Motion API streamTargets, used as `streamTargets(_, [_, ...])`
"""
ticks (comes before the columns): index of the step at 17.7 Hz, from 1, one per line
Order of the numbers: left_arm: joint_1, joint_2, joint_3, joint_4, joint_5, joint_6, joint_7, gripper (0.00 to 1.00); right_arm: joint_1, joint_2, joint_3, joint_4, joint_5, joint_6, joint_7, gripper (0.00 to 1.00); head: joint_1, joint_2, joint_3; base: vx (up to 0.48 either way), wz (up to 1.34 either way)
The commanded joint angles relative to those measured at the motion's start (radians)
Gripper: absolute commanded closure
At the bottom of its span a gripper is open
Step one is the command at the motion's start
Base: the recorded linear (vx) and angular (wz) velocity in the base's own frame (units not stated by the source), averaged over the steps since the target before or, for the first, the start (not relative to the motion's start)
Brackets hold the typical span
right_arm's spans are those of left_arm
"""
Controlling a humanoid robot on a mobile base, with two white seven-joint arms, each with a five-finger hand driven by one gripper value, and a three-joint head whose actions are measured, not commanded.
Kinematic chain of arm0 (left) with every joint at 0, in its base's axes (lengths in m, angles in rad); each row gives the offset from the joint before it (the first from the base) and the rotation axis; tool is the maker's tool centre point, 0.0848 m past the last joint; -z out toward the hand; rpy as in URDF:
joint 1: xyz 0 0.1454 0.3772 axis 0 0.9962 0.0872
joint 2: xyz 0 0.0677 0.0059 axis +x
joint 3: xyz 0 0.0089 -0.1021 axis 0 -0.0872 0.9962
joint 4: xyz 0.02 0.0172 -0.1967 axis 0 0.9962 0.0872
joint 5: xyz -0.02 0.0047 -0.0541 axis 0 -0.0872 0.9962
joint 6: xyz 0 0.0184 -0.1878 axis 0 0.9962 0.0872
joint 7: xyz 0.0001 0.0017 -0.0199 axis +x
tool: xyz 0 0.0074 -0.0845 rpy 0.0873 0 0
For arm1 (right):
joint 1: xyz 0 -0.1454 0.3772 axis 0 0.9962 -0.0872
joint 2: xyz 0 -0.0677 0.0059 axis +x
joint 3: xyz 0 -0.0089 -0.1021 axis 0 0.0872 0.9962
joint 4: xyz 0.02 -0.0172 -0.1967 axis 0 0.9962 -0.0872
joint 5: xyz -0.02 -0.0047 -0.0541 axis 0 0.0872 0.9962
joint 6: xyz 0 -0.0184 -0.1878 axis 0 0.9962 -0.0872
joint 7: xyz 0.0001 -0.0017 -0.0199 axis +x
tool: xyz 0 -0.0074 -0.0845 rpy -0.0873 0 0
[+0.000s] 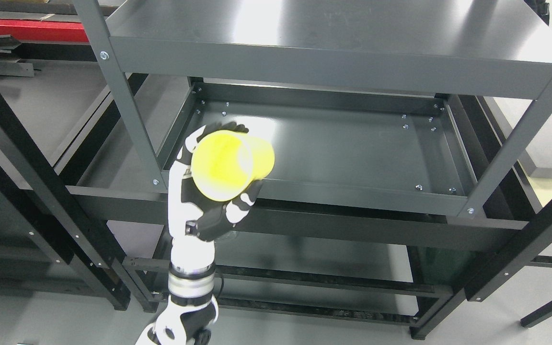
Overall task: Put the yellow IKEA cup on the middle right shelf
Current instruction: 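Raise the left hand with the cup up onto the shelf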
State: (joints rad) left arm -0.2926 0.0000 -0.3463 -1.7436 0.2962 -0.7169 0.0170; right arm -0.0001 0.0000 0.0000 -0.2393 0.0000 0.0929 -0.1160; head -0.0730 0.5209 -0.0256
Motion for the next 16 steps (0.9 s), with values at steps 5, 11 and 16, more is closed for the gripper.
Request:
streamTargets(5, [-0.335,0.017,-0.094,-0.031,0.06,0.154,0.017,0.99,0.014,-0.017,0.017,0.0,-0.025,0.001,-0.001,0.01,0.0,0.0,0.0,-0.008,0.02])
streamTargets(11, [-0.473,0.017,-0.149,-0.031,0.178,0.361,0.158,0.99,0.014,-0.017,0.017,0.0,-0.025,0.001,-0.001,0.01,0.0,0.0,0.0,0.006,0.01])
streamTargets(16, [-0.591,0.017,-0.148,-0.03,0.21,0.702,0.377,0.99,0.014,-0.017,0.017,0.0,-0.025,0.001,-0.001,0.01,0.0,0.0,0.0,0.01,-0.02])
